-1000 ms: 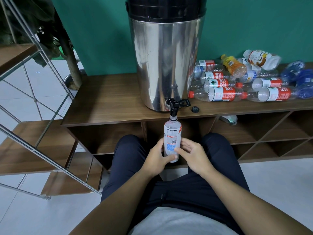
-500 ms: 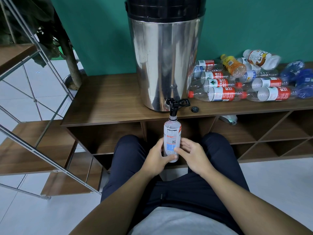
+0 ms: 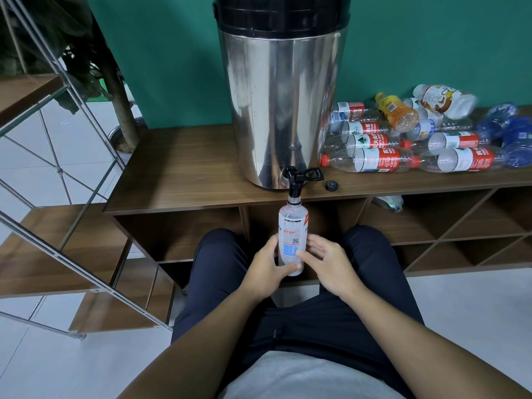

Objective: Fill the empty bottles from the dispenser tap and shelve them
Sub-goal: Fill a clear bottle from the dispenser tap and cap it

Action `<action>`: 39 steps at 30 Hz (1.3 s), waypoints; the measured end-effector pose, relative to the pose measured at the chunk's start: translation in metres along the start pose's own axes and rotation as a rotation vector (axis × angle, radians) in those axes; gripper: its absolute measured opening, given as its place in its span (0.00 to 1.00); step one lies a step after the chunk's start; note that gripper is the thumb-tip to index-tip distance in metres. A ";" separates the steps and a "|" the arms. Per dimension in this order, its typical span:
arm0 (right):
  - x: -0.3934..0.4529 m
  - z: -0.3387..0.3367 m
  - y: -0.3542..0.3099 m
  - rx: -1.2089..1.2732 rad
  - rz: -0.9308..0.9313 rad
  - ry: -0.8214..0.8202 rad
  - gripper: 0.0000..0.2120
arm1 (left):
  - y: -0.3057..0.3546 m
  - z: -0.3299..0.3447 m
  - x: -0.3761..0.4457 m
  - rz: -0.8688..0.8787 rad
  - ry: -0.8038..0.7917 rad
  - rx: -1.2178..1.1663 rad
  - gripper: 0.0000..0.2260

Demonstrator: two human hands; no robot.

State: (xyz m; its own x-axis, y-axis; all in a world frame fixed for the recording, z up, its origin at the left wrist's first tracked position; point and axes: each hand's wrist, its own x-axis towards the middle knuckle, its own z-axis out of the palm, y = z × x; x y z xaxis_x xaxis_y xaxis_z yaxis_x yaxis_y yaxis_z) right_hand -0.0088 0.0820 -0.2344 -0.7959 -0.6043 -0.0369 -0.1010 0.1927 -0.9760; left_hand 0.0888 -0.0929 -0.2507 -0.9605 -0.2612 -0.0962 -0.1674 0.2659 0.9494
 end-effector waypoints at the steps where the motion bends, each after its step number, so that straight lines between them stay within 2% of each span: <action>1: 0.000 0.000 0.000 -0.001 -0.003 -0.001 0.21 | 0.000 0.000 0.000 0.001 0.000 0.001 0.33; 39: 0.001 -0.001 0.003 -0.011 -0.002 0.000 0.22 | -0.001 0.001 0.001 0.004 0.006 0.006 0.33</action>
State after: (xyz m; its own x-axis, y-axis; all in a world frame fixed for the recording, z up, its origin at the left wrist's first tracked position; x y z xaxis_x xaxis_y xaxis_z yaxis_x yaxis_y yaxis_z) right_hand -0.0101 0.0825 -0.2370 -0.7955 -0.6050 -0.0346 -0.1097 0.1999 -0.9737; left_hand 0.0880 -0.0929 -0.2521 -0.9598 -0.2655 -0.0907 -0.1650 0.2728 0.9478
